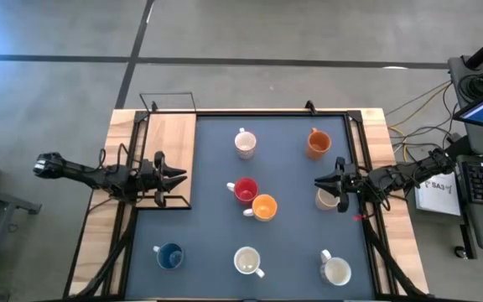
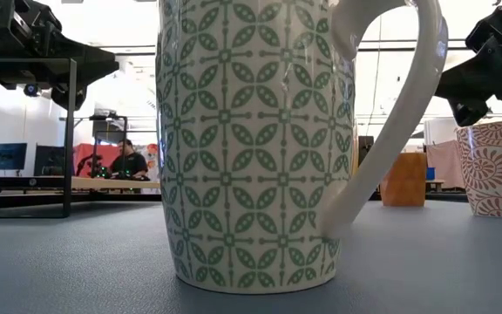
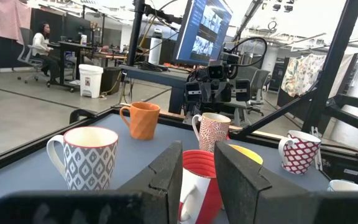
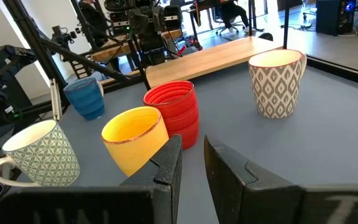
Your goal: Place coffee mugs
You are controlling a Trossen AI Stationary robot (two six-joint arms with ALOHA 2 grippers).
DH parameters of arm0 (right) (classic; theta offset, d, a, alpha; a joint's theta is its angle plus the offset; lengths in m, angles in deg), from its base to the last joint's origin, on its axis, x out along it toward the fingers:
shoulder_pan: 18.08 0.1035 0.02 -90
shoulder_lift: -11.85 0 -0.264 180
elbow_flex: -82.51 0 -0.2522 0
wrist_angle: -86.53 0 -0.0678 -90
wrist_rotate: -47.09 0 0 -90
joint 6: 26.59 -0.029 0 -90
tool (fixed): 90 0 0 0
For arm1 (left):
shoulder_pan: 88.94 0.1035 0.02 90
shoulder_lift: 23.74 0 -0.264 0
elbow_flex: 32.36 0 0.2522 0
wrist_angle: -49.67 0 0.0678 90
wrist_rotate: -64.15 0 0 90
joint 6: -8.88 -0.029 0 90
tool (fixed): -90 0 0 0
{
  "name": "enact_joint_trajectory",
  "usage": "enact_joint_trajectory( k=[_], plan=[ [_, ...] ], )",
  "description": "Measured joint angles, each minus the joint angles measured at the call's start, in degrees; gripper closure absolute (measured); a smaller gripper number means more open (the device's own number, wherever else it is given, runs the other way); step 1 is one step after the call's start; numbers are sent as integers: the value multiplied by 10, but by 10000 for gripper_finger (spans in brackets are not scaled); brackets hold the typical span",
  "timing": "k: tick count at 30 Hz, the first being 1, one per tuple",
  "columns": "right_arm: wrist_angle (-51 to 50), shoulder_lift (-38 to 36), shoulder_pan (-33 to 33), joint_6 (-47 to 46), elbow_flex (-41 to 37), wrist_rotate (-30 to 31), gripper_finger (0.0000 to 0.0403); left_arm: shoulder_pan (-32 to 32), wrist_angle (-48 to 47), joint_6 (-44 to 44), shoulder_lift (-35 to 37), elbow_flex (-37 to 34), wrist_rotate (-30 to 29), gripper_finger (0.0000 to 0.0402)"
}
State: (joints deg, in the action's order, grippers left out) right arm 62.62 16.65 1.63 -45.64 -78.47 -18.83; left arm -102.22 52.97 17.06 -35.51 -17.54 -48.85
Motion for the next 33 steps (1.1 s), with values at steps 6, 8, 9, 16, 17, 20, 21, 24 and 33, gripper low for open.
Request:
enact_joint_trajectory(
  k=[6, 8, 9, 16, 17, 20, 21, 24, 33],
  plan=[
    [0, 0, 0, 0, 0, 0, 346, 0, 0, 0, 0, 0, 0, 326],
    [0, 0, 0, 0, 0, 0, 346, 0, 0, 0, 0, 0, 0, 326],
    [0, 0, 0, 0, 0, 0, 346, 0, 0, 0, 0, 0, 0, 326],
    [0, 0, 0, 0, 0, 0, 346, 1, 25, -62, 0, 0, -3, 326],
    [0, 0, 0, 0, 0, 0, 346, 1, 30, -63, -1, 0, -3, 326],
    [0, 0, 0, 0, 0, 0, 346, 2, 71, -55, -2, 0, -4, 326],
    [0, 0, 0, 0, 0, 0, 346, 2, 91, -56, -1, 0, -5, 326],
    [0, 0, 0, 0, 0, 0, 346, 2, 126, -55, -2, 0, -5, 326],
    [0, 0, 0, 0, 0, 0, 346, 2, 9, -82, -29, 88, -5, 326]
  ],
)
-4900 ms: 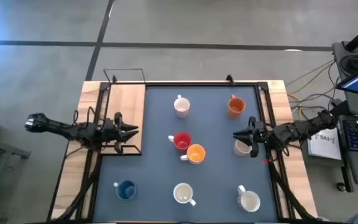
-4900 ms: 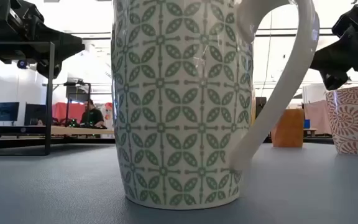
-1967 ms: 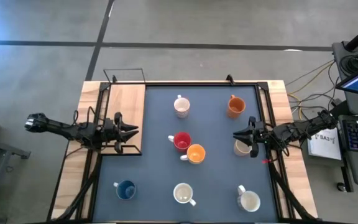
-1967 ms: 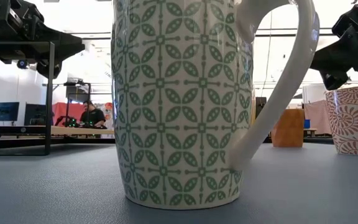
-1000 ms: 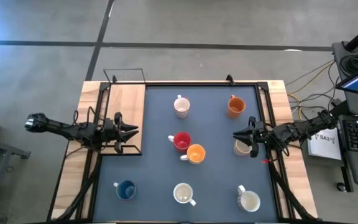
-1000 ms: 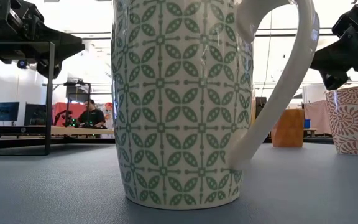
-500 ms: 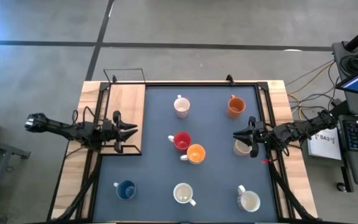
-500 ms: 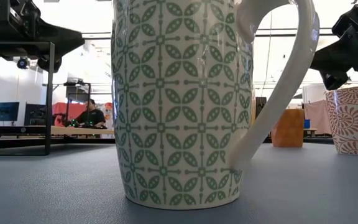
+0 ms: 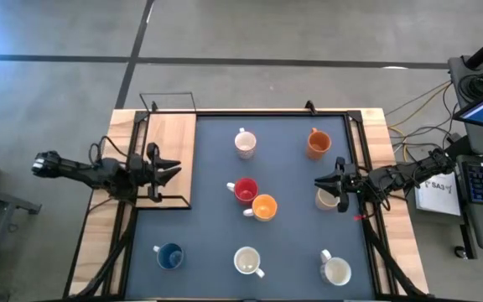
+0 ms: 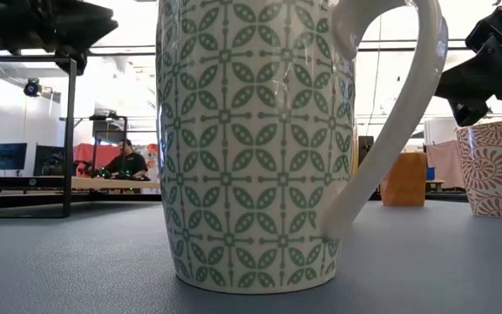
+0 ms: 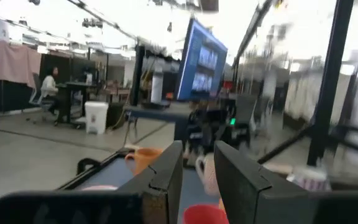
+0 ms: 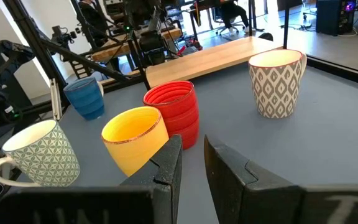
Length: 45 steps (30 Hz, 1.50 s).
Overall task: Place coffee mugs
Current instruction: Put the blue mug on the shelf
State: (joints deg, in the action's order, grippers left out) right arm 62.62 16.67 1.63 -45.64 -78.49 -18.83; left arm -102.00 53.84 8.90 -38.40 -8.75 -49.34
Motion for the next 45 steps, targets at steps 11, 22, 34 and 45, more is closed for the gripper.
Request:
enact_joint_trajectory(
  k=[11, 22, 34, 45],
  plan=[
    [0, 0, 0, 0, 0, 0, 346, 0, -287, 113, -97, 180, 0, 326],
    [0, 0, 0, 0, 0, 0, 346, -1, -401, 235, -213, 288, 95, 326],
    [0, 0, 0, 0, 0, 0, 346, -73, -557, 391, -315, 377, 95, 326],
    [0, 0, 0, 0, 0, 0, 346, -202, -581, 535, -407, 418, 46, 326]
  ],
)
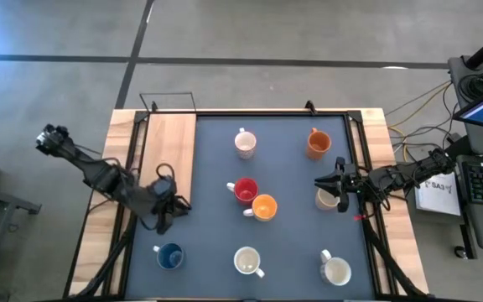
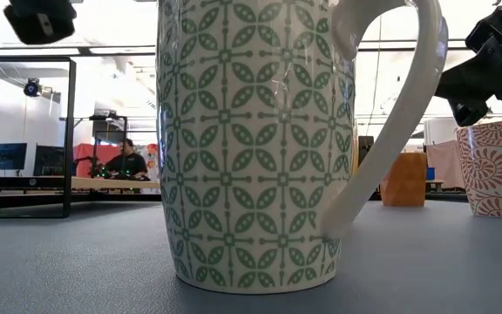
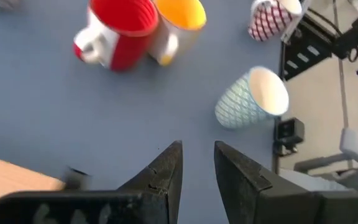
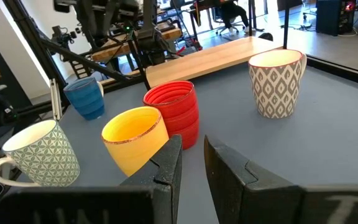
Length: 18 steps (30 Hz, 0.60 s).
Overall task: Place coffee mugs
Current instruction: Put the blue mug on the shelf
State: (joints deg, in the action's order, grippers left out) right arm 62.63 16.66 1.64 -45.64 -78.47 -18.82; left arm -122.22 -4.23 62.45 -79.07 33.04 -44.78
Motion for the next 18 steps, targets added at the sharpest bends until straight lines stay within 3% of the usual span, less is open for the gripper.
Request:
enact_joint_trajectory(
  k=[8, 18],
  plan=[
    [0, 0, 0, 0, 0, 0, 346, -59, -85, 152, -96, 63, 8, 326],
    [0, 0, 0, 0, 0, 0, 346, -134, -250, 350, -222, 167, 78, 321]
  ],
)
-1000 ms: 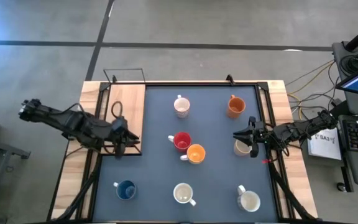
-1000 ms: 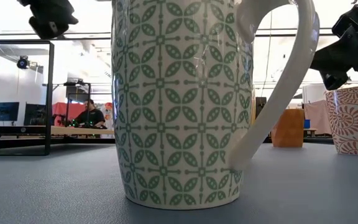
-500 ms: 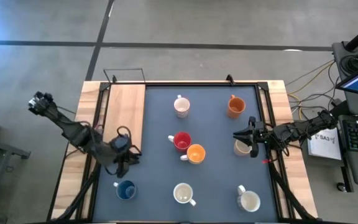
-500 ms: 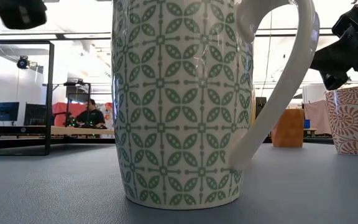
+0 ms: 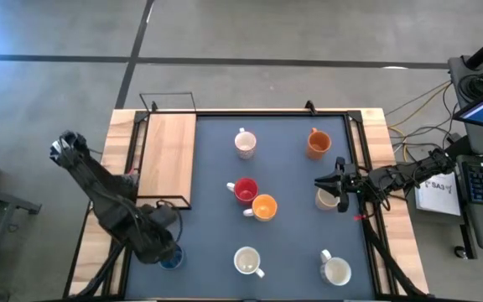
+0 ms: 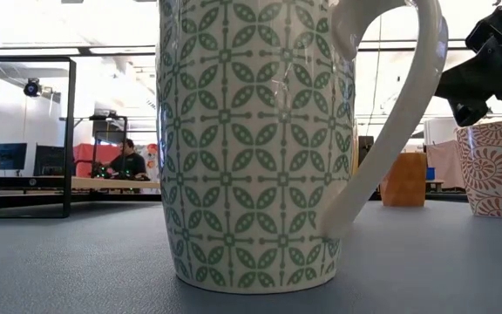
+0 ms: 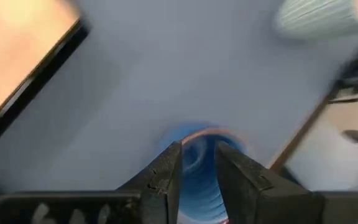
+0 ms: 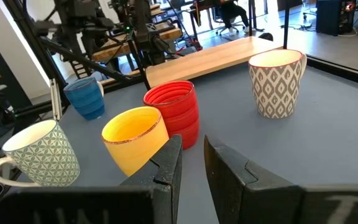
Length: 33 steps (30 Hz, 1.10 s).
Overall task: Place coffee mugs
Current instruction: Put the blue mug on the shelf
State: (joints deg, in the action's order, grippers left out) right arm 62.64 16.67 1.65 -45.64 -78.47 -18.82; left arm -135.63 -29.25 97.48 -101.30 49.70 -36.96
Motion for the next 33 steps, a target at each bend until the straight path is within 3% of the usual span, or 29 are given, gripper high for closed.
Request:
enact_joint_trajectory(
  k=[7, 13, 18, 26, 33],
  plan=[
    [0, 0, 0, 0, 0, 0, 346, -4, -30, 9, -55, 22, 77, 267],
    [0, 0, 0, 0, 0, 0, 346, -4, -33, 0, -79, 9, 88, 214],
    [0, 0, 0, 0, 0, 0, 346, -4, -16, -23, -97, 2, 88, 203],
    [0, 0, 0, 0, 0, 0, 346, -4, 7, -83, -147, 0, 88, 253],
    [0, 0, 0, 0, 0, 0, 346, -4, 3, -116, -164, 0, 87, 339]
  ],
)
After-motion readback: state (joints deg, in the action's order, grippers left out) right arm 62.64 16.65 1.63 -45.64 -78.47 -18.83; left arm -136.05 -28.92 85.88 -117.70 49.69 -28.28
